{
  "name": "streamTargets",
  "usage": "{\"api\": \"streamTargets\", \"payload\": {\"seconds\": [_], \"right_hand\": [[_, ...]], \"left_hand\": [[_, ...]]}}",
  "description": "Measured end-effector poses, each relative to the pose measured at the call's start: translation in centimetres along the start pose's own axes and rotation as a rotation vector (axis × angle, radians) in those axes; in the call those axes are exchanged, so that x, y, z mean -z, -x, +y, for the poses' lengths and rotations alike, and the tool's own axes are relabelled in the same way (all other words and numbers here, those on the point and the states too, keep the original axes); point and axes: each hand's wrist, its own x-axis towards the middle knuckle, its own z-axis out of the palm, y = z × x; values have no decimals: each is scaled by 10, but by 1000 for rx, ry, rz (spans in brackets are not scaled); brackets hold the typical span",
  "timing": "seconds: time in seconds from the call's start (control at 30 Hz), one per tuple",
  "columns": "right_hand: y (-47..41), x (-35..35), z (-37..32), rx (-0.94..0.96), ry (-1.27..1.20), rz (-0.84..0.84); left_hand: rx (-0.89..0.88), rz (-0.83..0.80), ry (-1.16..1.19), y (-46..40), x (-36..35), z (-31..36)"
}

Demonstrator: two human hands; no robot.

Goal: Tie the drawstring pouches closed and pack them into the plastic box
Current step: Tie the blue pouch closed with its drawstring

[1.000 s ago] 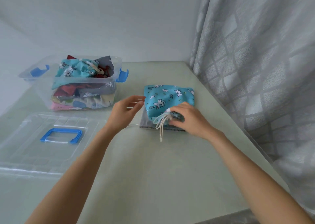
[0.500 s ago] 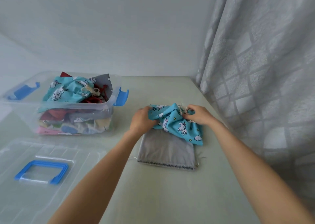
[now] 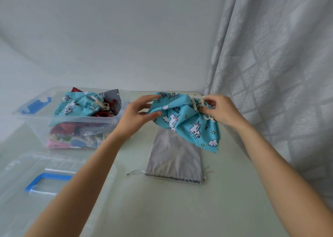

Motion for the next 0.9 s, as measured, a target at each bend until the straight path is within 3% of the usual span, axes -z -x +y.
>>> {"api": "streamTargets", "payload": {"seconds": [0.17, 0.33, 0.53, 0.6, 0.7, 0.9], "right_hand": [[-27, -12, -60, 163, -11, 64], [-70, -51, -128, 294, -57, 135], [-115, -111, -195, 348, -92, 92], [-124, -133, -204, 339, -80, 29], [-128, -161, -207, 328, -71, -98], [-116, -188, -188, 472, 42, -320]], "left_hand": [[-26, 130, 10, 14, 61, 29], [-111, 330, -250, 9, 131, 36], [-37, 437, -443, 7, 212, 18], [41, 427, -533, 11, 232, 8], [146, 369, -853, 19, 249, -8], [-31, 104, -941, 10, 225, -14]]}}
